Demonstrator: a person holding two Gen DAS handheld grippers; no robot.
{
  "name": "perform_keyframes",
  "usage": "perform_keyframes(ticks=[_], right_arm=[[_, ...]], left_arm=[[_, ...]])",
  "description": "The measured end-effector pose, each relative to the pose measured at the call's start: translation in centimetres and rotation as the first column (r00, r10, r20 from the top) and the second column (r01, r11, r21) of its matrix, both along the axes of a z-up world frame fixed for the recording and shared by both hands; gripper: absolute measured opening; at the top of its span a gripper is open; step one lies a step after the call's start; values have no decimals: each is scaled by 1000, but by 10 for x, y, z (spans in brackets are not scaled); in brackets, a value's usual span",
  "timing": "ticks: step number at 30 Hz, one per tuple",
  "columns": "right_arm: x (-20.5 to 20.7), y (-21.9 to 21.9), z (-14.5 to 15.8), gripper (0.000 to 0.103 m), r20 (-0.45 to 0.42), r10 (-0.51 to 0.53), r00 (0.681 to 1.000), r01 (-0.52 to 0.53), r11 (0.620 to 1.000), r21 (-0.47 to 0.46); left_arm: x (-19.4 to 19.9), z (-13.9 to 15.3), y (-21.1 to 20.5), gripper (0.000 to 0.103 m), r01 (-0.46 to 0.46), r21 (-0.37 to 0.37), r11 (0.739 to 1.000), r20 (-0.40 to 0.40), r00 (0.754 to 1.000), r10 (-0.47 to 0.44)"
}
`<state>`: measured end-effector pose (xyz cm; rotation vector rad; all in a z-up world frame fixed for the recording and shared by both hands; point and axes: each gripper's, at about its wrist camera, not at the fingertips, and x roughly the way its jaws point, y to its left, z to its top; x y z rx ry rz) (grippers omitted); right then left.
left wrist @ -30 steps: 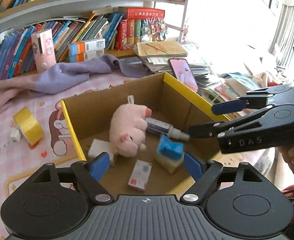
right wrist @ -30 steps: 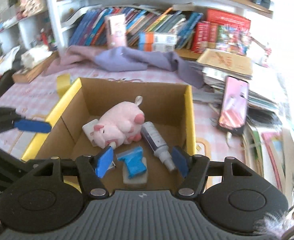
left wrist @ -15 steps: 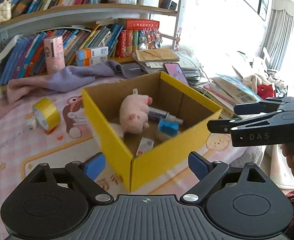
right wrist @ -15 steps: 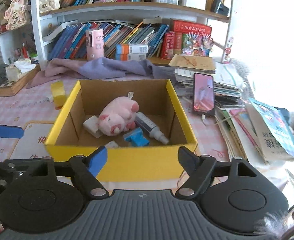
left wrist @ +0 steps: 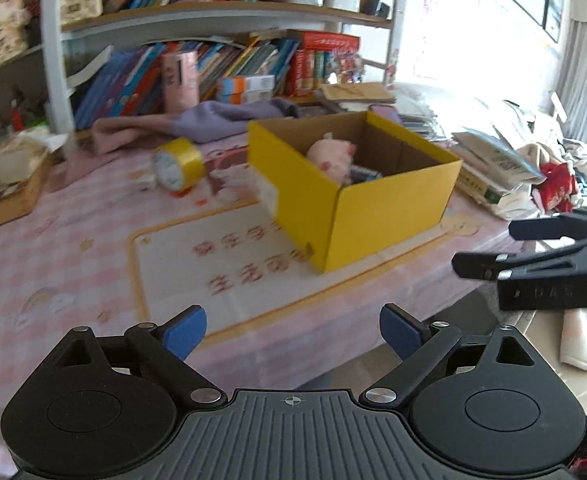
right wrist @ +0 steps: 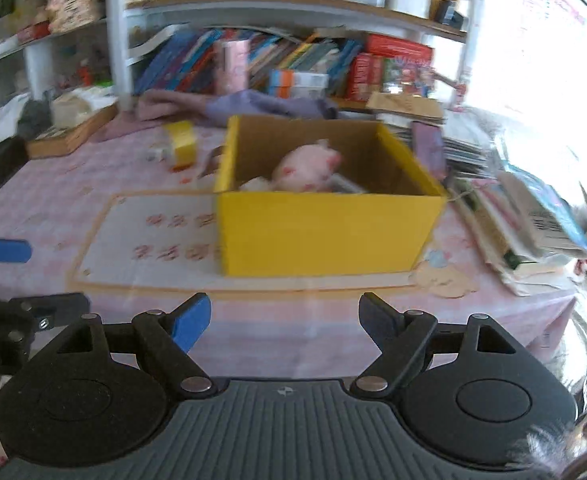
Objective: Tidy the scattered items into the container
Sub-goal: 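Withdraw both tools from the yellow box, then move both tools toward the yellow tape roll and white charger cube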
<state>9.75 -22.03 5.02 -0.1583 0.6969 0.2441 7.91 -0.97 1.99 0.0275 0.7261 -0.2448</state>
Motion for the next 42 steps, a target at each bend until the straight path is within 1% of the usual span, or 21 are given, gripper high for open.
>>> perform_keyframes(ticks=[4, 8, 10, 11, 15, 18, 21, 25, 29, 34, 38, 42], right_arm=[[-14, 25, 0, 81, 32, 71, 997, -70, 997, -26], [-21, 47, -4, 83, 32, 164, 986, -162, 986, -37], [-24, 60, -6, 83, 30, 199, 980, -197, 979, -48], [-25, 66, -7, 83, 33, 209, 977, -207, 977, -54], [-27, 85, -5, 84, 47, 243, 969, -240, 969, -55], [-27, 95, -5, 86, 31, 284, 958, -283, 958, -39], [-29, 107, -4, 86, 24, 305, 952, -304, 952, -35], [-31, 117, -2, 87, 35, 319, 947, -318, 948, -32], [-28, 125, -1, 88, 28, 332, 943, -331, 943, -39], [-27, 125, 0, 89, 33, 322, 946, -320, 946, -52], [-21, 123, -1, 90, 37, 297, 954, -295, 954, -47], [-13, 130, -5, 91, 41, 289, 957, -285, 956, -75]], left_arm=[[-15, 0, 18, 95, -36, 34, 999, 26, 999, 35], [-31, -4, 29, 96, -84, 124, 989, 69, 995, 75], [-36, -6, 33, 96, -89, 148, 985, 68, 994, 80], [-37, -7, 35, 96, -93, 148, 985, 62, 994, 85], [-43, -5, 51, 97, -132, 122, 984, 51, 991, 127], [-52, -4, 66, 101, -182, 110, 977, 62, 982, 176], [-58, -2, 77, 101, -212, 97, 972, 67, 976, 206], [-64, 0, 87, 101, -226, 89, 970, 81, 972, 219], [-62, 0, 95, 101, -246, 72, 967, 74, 968, 241], [-57, 2, 101, 101, -227, -17, 974, 109, 968, 227], [-52, 1, 96, 101, -189, 0, 982, 125, 974, 187], [-43, -2, 99, 101, -188, 8, 982, 113, 976, 186]])
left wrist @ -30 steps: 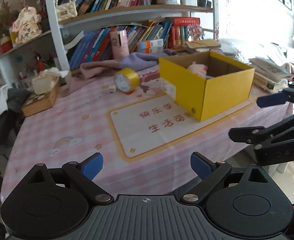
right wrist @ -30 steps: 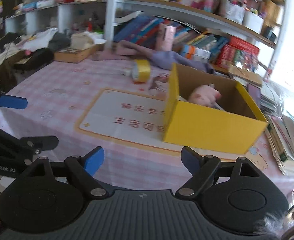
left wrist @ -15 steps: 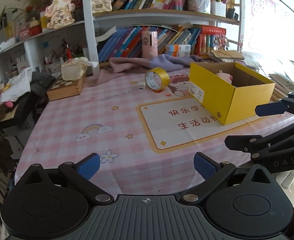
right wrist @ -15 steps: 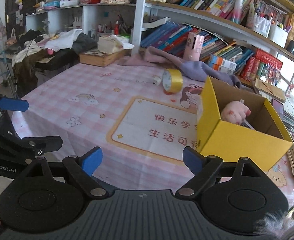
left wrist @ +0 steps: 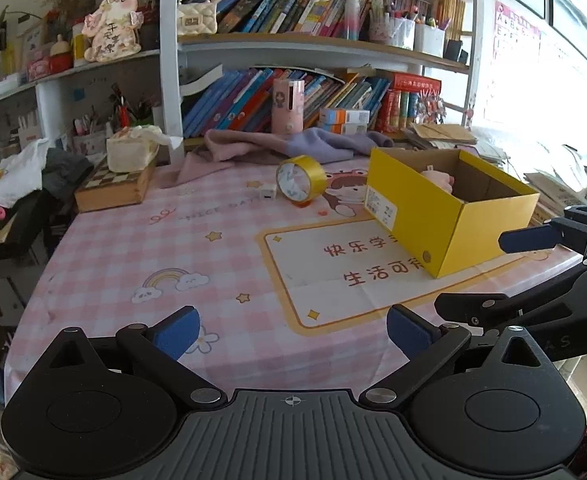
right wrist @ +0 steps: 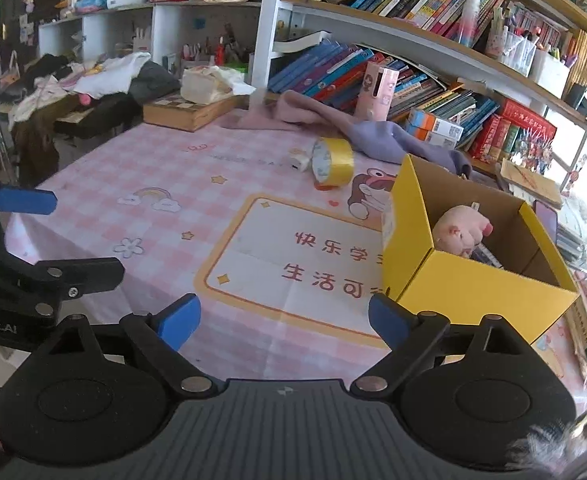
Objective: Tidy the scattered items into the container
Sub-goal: 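Move both tools toward the yellow tape roll and white charger cube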
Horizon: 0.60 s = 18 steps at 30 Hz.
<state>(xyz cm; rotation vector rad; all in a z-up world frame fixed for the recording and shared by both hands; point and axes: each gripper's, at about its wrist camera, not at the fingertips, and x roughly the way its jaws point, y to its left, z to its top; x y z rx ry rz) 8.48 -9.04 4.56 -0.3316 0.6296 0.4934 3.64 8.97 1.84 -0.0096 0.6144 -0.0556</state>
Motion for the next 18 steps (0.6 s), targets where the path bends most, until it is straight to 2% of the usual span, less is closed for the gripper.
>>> perform_keyframes(ticks=[6, 13, 18], right_arm=[[19, 8, -6, 91, -24, 11, 1000, -11, 1000, 2], [45, 24, -9, 90, -41, 37, 998, -38, 999, -34], [74, 30, -13, 84, -56, -6, 998, 5, 1000, -25]], left_arm=[[18, -7, 13, 101, -26, -20, 999, -43, 999, 25], [42, -10, 20, 101, -20, -23, 1000, -53, 998, 18], [68, -12, 28, 101, -24, -35, 999, -61, 998, 21]])
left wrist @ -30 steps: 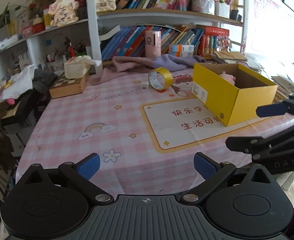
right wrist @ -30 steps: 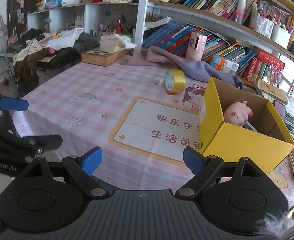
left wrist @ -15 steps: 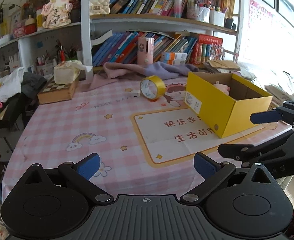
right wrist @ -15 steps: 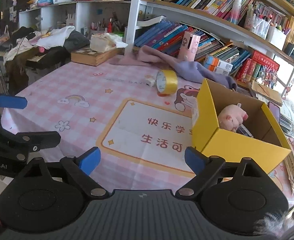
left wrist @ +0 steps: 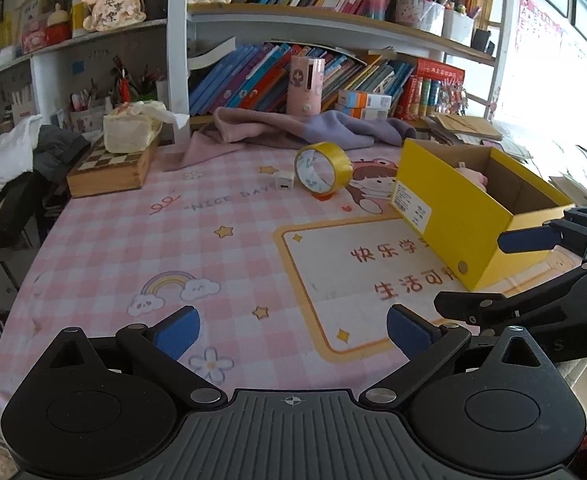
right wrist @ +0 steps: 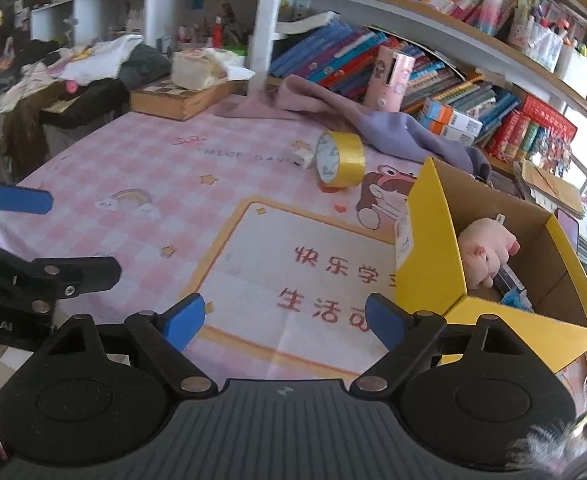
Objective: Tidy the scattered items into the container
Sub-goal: 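Move both tools toward the yellow tape roll and white charger cube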
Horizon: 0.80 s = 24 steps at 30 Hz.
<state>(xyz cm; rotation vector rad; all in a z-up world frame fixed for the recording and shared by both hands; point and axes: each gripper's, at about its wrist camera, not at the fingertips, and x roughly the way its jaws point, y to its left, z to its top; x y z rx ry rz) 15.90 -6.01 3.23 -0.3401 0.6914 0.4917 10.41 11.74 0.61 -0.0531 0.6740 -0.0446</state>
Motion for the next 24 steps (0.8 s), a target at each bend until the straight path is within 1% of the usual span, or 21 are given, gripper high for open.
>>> perform_keyframes(ticks=[1, 3, 8, 12, 17, 21, 24], right_arm=[[7, 1, 0, 82, -3, -11, 1000, 11, 1000, 6], [21, 3, 0, 80, -5, -30, 1000, 30, 999, 17], [57, 7, 3, 80, -9, -65, 998, 65, 997, 30], [88, 10, 6, 80, -3, -75, 997, 75, 996, 38], [129, 18, 9, 78, -10, -76, 997, 77, 996, 48], [161, 27, 10, 76, -12, -82, 997, 82, 995, 52], [183, 31, 5, 73, -39, -102, 994, 104, 993, 53]], left_arm=[[7, 0, 1, 101, -2, 0, 1000, 2, 1000, 2], [19, -1, 3, 101, -3, 7, 1000, 6, 1000, 3], [55, -1, 7, 101, -4, 24, 1000, 10, 1000, 3], [83, -1, 7, 101, 4, 47, 999, 11, 1000, -5], [120, -2, 9, 101, 18, 54, 998, 12, 1000, -19], [148, -4, 11, 101, 29, 66, 997, 5, 1000, -29], [168, -8, 14, 100, 32, 61, 998, -3, 999, -32]])
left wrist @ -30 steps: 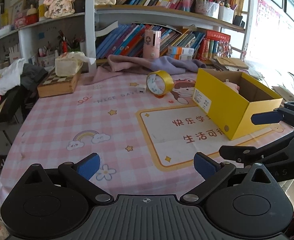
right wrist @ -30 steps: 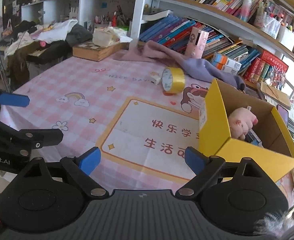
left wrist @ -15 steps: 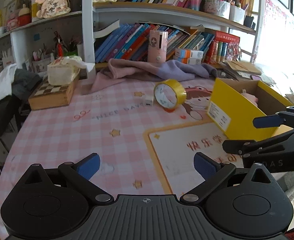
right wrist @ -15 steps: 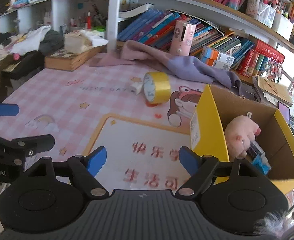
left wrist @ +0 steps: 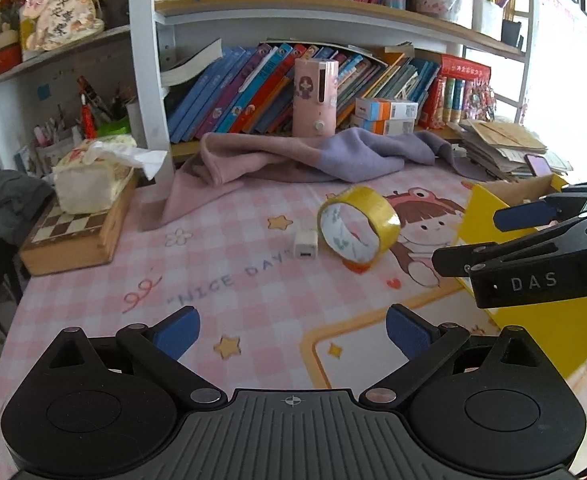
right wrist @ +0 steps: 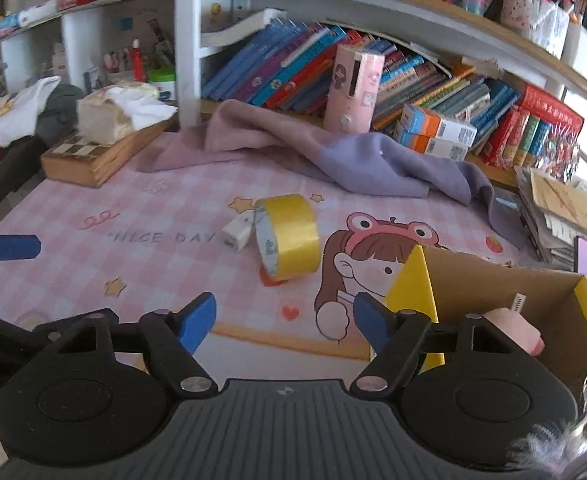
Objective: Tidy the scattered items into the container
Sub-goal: 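Move both tools toward the yellow tape roll and white charger cube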
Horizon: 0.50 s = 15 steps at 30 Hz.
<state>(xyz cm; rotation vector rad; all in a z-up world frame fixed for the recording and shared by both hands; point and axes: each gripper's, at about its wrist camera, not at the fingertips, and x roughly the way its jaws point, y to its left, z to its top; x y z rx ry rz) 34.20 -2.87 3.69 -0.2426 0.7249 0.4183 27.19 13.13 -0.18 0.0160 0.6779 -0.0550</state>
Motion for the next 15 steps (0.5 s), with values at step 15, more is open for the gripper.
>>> perform_keyframes(ticks=[15], right_arm=[[88, 22, -25, 67, -48, -9, 999, 7, 999, -49]], left_arm=[[85, -37, 8, 98, 20, 3, 1000, -80, 997, -20]])
